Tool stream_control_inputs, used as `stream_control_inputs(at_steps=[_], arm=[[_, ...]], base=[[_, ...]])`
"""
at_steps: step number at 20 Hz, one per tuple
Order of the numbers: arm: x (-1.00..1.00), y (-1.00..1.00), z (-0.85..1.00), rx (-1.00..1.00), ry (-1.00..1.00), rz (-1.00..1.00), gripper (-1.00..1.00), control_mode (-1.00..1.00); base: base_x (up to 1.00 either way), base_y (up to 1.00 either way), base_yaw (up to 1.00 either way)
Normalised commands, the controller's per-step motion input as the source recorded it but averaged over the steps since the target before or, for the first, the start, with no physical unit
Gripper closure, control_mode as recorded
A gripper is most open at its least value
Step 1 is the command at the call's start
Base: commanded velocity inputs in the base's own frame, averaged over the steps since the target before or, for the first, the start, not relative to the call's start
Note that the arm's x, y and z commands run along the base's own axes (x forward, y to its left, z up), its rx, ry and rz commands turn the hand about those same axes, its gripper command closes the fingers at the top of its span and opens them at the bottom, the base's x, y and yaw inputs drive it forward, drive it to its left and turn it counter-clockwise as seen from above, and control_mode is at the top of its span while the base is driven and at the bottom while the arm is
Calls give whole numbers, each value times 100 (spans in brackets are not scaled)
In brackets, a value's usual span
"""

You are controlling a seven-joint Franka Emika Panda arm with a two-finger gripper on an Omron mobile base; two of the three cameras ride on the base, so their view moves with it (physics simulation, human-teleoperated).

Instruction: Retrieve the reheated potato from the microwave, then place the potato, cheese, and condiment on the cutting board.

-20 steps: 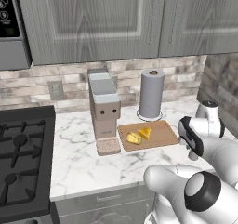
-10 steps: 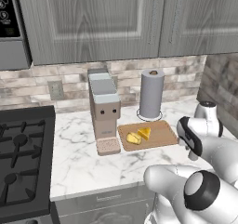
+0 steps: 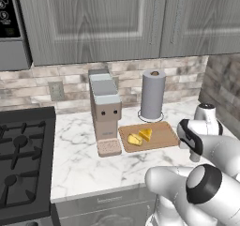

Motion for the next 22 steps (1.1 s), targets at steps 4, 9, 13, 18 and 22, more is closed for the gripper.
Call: stream_control_inputs(at_steps=[4,9,13,18,22], arm=[[2,0,-10,0,4,0,100,-100],[2,9,16,1,1,0,100,-100],[23,29,33,0,-1,0,100,-100],[44,31,22,0,0,0,100,-100],[55,27,13,0,0,0,100,-100]], base=[[0,0,0],[0,0,0],[0,0,0],[0,0,0],[0,0,0]])
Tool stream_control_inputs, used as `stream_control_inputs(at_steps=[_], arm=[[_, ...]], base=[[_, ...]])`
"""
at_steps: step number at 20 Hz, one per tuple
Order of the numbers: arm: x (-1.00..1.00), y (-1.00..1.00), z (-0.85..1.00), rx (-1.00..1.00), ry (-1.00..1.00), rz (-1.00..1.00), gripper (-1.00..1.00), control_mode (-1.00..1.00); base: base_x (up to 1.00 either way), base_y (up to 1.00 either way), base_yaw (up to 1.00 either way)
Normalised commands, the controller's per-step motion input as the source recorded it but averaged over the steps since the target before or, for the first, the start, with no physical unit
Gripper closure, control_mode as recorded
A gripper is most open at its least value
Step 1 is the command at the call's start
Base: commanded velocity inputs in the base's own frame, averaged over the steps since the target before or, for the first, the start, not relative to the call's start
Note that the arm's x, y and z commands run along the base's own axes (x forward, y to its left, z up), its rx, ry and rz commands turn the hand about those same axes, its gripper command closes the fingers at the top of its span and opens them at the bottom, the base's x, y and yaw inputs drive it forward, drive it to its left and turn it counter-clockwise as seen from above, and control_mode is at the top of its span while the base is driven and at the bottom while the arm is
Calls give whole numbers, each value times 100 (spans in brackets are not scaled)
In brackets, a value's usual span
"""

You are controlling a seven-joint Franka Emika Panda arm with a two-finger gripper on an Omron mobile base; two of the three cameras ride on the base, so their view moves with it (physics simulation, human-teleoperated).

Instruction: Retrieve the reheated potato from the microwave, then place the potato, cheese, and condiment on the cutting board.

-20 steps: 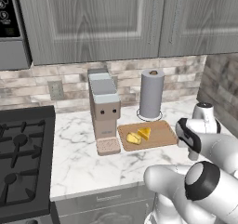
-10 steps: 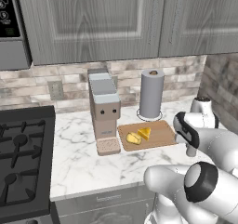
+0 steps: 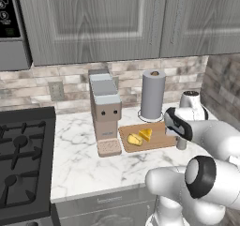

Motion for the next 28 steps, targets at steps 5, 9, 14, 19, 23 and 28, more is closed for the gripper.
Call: stream_control_inputs(at_steps=[5,9,14,19,23,28], arm=[[52,28,13,0,0,0,100,-100],[49,14,2,0,0,0,100,-100],[42,11,-1,0,0,0,100,-100],[23,16,-10,0,1,0,100,-100],[5,10,-26,0,5,0,100,-100],[11,6,-24,1,1,0,100,-100]], base=[[0,0,0],[0,0,0],[0,0,0],[0,0,0],[0,0,0],[0,0,0]])
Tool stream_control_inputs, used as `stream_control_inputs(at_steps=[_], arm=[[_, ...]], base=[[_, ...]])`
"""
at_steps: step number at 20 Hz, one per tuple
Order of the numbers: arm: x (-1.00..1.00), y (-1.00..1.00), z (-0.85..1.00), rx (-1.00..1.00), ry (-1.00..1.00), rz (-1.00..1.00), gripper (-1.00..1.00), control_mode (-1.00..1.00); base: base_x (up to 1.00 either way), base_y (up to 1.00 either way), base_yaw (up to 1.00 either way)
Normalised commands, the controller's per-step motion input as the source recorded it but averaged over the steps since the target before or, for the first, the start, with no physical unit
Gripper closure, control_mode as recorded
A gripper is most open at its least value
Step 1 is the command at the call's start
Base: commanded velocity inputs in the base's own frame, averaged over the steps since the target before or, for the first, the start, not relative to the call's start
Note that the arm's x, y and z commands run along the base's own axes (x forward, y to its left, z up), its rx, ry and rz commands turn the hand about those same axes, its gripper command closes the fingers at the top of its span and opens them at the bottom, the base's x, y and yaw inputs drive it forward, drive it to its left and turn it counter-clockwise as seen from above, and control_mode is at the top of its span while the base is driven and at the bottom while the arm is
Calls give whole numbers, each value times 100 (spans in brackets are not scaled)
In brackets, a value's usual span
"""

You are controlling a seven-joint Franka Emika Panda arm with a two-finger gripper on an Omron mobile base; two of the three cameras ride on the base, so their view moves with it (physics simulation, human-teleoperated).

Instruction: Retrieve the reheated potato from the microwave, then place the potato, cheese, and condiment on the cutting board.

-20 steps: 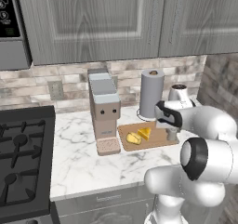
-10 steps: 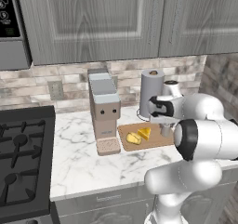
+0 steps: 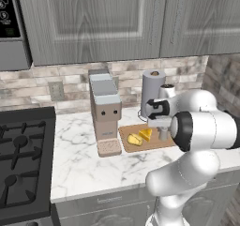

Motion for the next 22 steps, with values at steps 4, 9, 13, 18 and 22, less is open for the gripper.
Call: stream_control_inputs(at_steps=[4,9,13,18,22], arm=[[5,0,-17,3,-1,0,100,-100],[4,0,-13,3,-1,0,100,-100],[6,2,-6,0,0,0,100,-100],[0,9,-18,1,0,0,-100,-100],[-5,5,-18,0,0,0,-100,-100]], base=[[0,0,0],[0,0,0],[0,0,0],[0,0,0],[0,0,0]])
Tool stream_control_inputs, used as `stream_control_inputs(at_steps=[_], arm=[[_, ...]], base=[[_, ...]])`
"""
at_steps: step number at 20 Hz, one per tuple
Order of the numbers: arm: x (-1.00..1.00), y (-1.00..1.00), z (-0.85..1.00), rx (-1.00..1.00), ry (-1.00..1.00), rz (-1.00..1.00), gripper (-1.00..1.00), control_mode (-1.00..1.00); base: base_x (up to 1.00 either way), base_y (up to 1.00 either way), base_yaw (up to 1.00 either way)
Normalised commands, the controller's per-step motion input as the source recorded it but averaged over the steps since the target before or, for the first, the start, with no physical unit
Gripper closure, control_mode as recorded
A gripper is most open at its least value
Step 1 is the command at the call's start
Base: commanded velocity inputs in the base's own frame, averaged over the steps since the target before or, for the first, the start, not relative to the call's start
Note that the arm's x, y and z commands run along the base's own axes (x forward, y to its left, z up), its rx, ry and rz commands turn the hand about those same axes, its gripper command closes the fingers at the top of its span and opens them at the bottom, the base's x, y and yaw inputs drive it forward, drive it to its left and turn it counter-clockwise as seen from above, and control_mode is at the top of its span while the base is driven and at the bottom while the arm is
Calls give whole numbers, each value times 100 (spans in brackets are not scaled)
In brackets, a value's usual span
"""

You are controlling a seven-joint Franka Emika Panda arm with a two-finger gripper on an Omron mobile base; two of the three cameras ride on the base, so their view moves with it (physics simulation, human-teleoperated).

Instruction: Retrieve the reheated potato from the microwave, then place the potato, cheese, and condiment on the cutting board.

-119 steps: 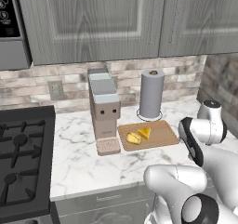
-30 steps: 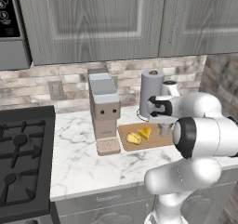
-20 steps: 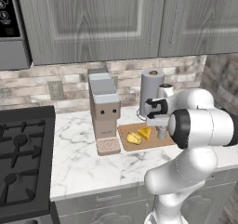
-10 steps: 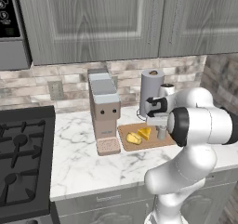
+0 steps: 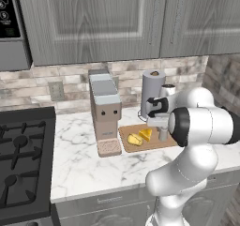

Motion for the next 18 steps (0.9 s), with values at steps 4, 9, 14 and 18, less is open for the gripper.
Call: stream_control_inputs(at_steps=[4,9,14,18], arm=[[-1,0,0,1,0,0,-100,-100],[-3,1,3,1,0,0,-100,-100],[0,2,19,0,0,0,-100,-100],[-3,0,27,0,0,0,-100,-100]], base=[[0,0,0],[0,0,0],[0,0,0],[0,0,0]])
